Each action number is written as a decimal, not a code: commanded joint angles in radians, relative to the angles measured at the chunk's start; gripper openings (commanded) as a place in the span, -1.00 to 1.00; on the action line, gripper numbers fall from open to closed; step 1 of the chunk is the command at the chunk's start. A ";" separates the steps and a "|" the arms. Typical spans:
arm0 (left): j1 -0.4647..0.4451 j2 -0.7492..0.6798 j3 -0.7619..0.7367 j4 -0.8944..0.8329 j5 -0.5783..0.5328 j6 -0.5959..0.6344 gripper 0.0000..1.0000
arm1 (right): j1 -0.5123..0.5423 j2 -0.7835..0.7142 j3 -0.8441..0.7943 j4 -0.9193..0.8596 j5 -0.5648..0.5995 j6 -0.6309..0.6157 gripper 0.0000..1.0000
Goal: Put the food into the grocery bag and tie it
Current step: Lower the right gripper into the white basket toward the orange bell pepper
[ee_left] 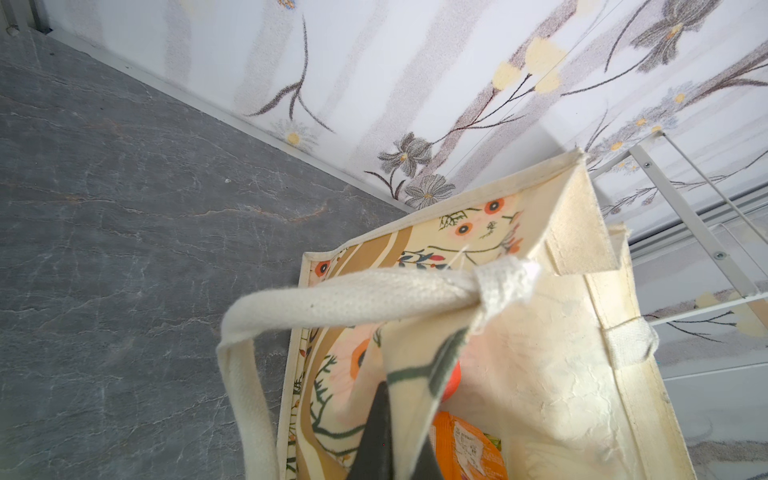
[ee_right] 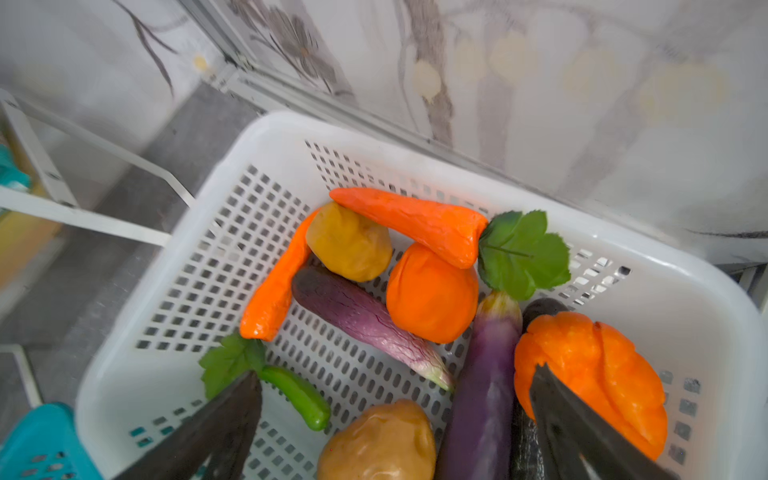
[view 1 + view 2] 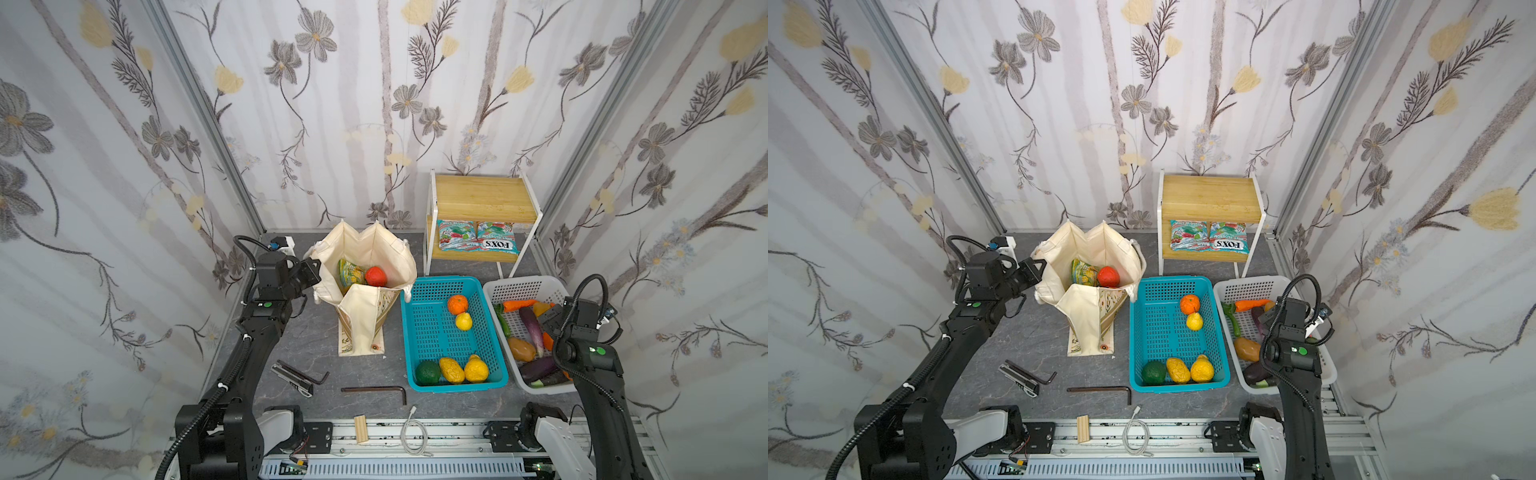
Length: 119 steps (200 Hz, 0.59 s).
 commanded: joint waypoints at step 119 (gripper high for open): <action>-0.001 -0.034 0.006 0.001 0.044 -0.004 -1.00 | -0.038 0.080 -0.049 0.157 0.039 0.019 0.88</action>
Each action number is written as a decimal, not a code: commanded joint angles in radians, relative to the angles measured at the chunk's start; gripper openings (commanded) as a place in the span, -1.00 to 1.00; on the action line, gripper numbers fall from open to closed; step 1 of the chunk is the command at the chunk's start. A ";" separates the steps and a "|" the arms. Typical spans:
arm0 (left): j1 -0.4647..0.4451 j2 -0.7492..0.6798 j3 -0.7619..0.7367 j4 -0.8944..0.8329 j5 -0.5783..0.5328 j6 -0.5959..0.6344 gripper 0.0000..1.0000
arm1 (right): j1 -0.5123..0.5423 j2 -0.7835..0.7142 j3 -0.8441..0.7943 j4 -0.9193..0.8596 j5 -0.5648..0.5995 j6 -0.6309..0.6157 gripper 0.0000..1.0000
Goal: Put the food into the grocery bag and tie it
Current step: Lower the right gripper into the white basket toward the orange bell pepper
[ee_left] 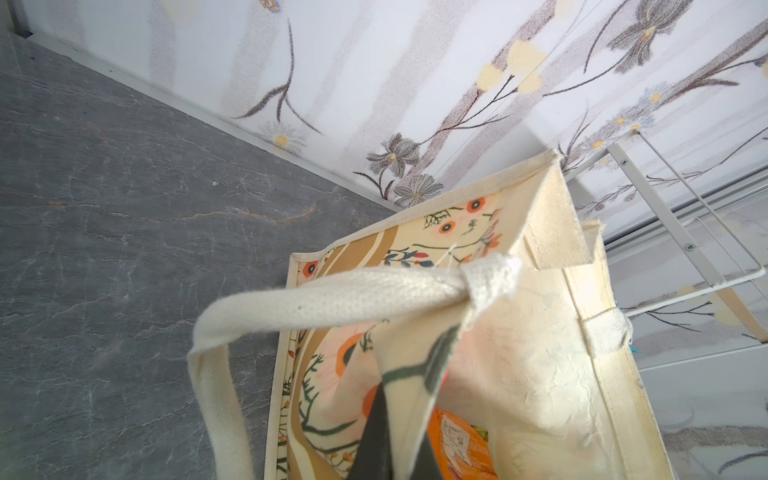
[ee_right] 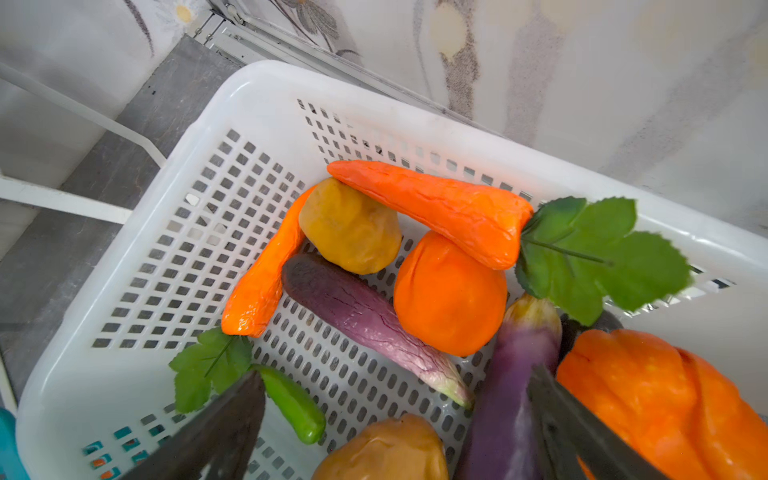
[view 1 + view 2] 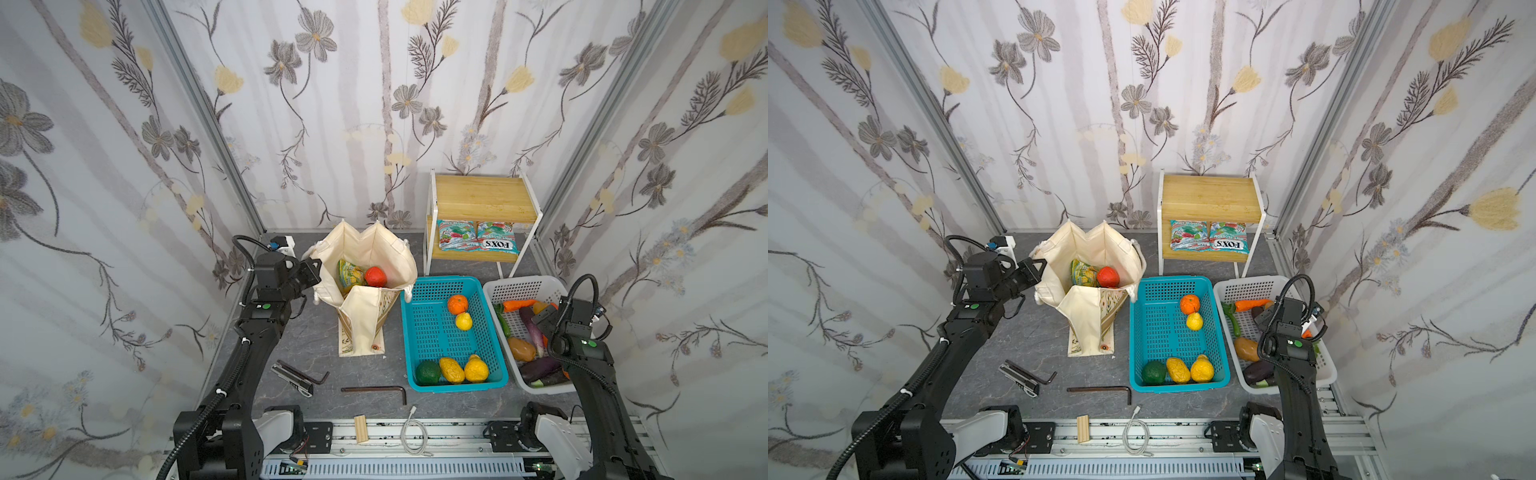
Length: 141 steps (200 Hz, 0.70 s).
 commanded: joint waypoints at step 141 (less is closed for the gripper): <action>-0.001 -0.024 0.006 0.017 0.024 -0.011 -1.00 | 0.034 0.146 -0.125 0.272 0.195 0.068 0.65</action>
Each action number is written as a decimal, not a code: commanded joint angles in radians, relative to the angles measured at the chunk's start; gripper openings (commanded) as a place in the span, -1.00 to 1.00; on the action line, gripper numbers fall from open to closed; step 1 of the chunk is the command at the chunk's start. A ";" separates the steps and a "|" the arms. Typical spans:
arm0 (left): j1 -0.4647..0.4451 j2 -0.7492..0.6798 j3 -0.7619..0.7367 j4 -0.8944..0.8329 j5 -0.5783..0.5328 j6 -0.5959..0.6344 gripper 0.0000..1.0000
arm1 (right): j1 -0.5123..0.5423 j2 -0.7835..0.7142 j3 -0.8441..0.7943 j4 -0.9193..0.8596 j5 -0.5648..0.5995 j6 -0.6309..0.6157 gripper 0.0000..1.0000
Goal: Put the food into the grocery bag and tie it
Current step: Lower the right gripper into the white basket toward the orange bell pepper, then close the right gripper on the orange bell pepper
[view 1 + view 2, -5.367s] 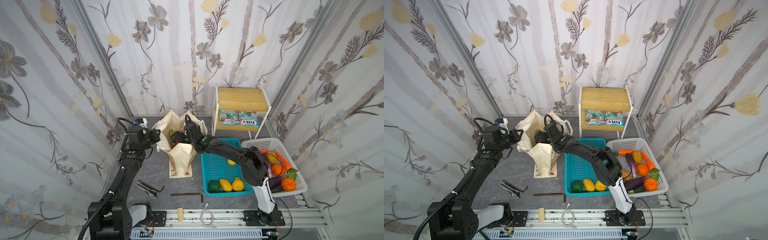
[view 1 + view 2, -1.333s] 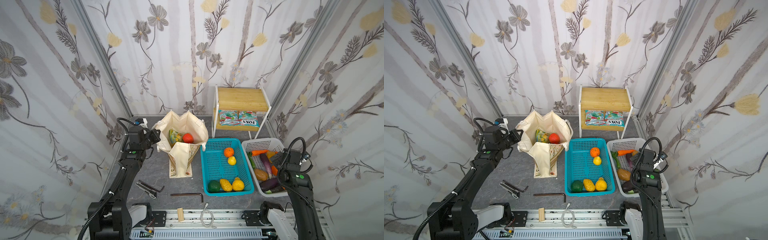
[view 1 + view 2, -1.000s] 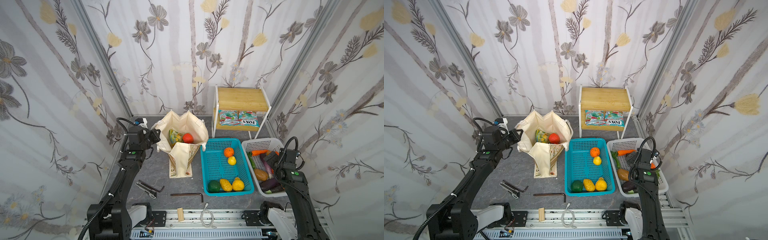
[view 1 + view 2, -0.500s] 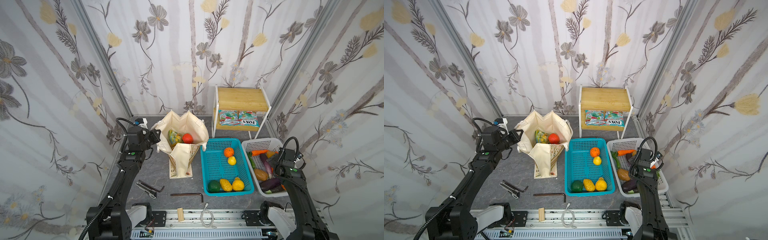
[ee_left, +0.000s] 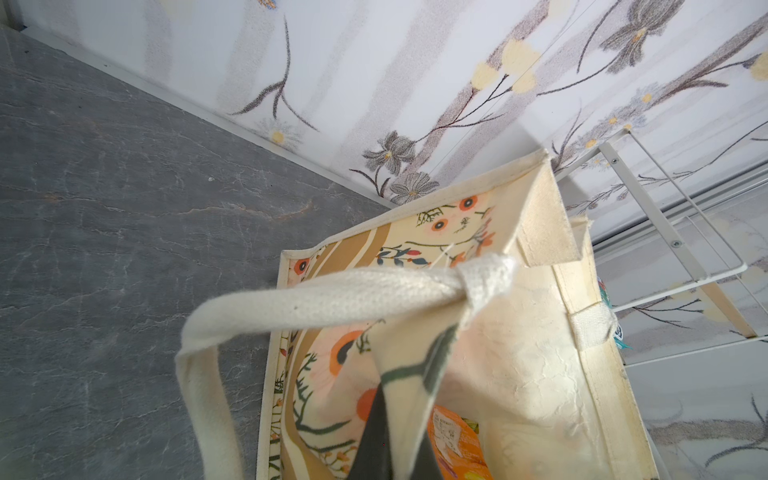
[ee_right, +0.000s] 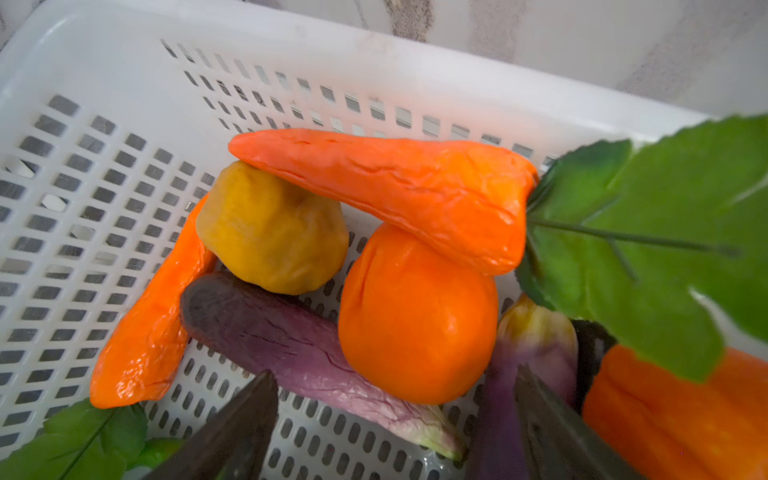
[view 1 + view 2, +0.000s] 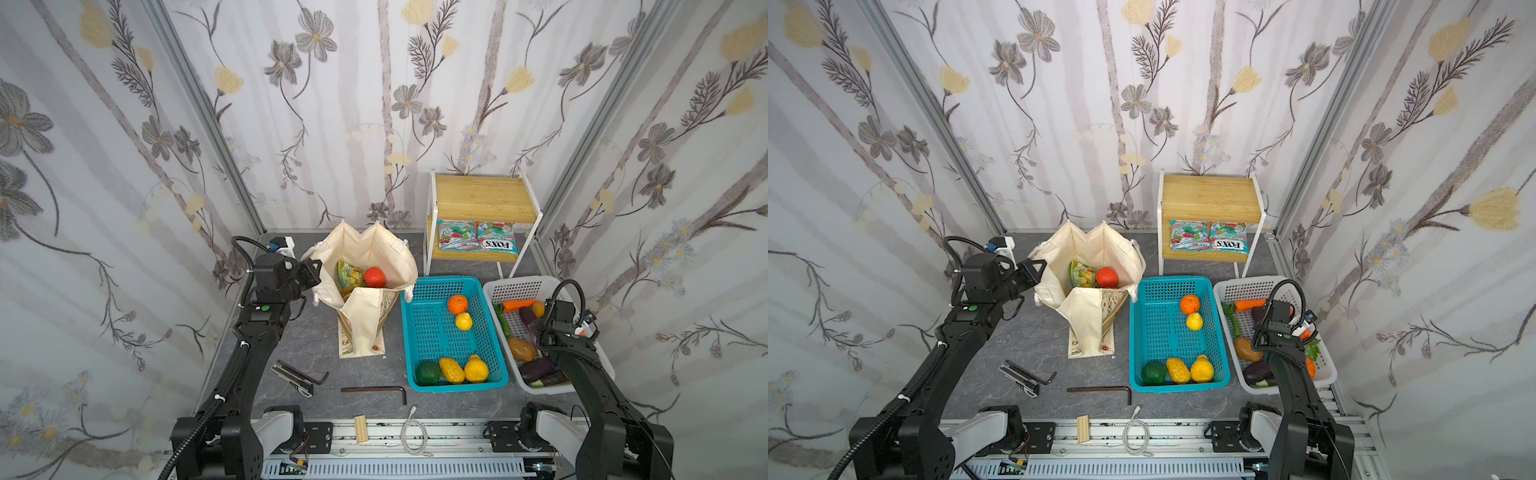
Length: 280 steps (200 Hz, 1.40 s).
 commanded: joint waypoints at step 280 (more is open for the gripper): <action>-0.019 0.019 -0.006 0.034 -0.030 0.018 -1.00 | -0.029 0.187 0.031 0.174 -0.025 -0.048 0.67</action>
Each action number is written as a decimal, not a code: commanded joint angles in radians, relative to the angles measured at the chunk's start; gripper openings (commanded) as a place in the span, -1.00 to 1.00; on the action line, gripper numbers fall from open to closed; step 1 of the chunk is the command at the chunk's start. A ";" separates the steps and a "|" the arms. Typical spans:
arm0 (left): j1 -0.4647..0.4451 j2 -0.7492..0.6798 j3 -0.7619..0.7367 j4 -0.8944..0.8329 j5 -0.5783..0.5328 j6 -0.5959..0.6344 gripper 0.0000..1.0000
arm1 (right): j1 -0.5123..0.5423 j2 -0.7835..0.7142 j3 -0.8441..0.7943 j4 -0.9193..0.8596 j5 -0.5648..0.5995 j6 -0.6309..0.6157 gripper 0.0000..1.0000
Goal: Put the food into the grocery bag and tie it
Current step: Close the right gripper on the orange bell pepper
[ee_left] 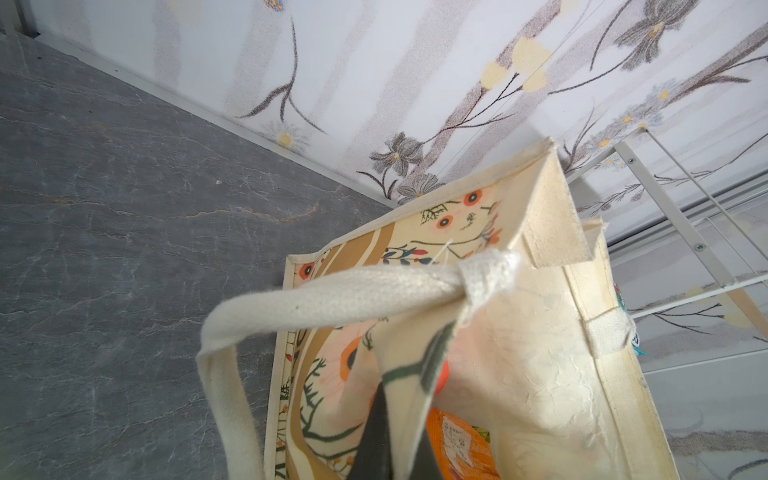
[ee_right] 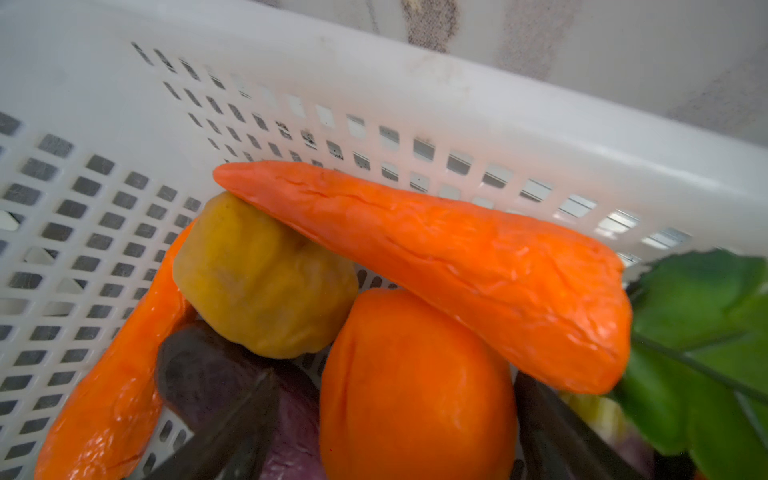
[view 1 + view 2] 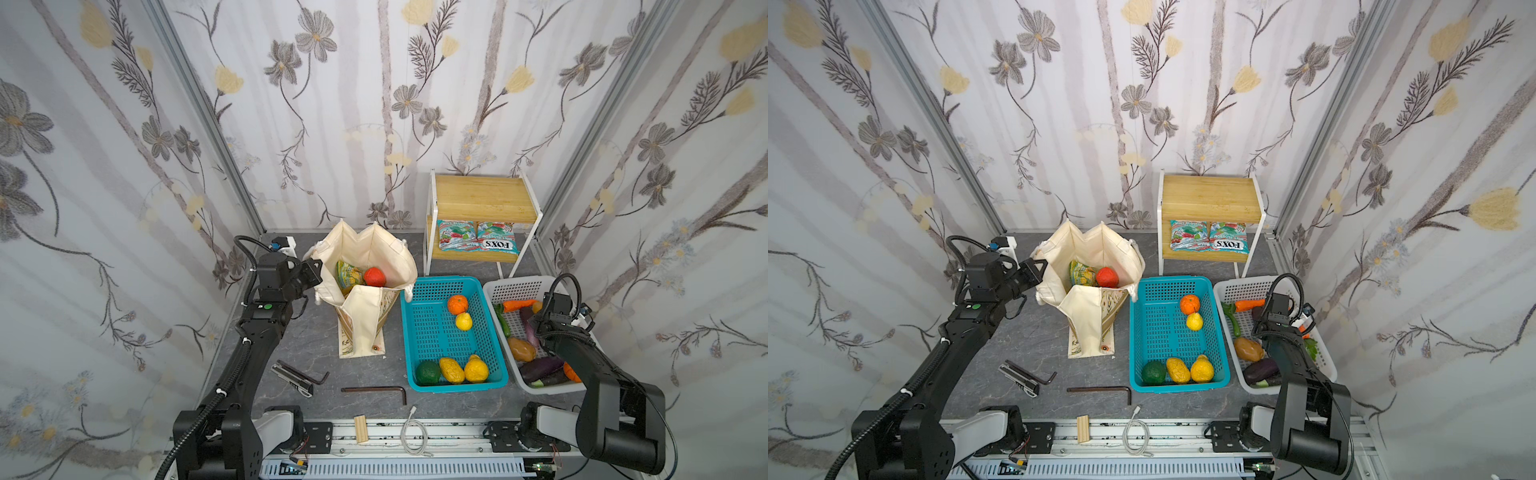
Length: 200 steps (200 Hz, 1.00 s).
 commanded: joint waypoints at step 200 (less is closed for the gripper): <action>-0.002 -0.012 -0.005 0.014 -0.004 0.017 -1.00 | -0.035 0.010 -0.020 0.074 -0.105 -0.020 0.99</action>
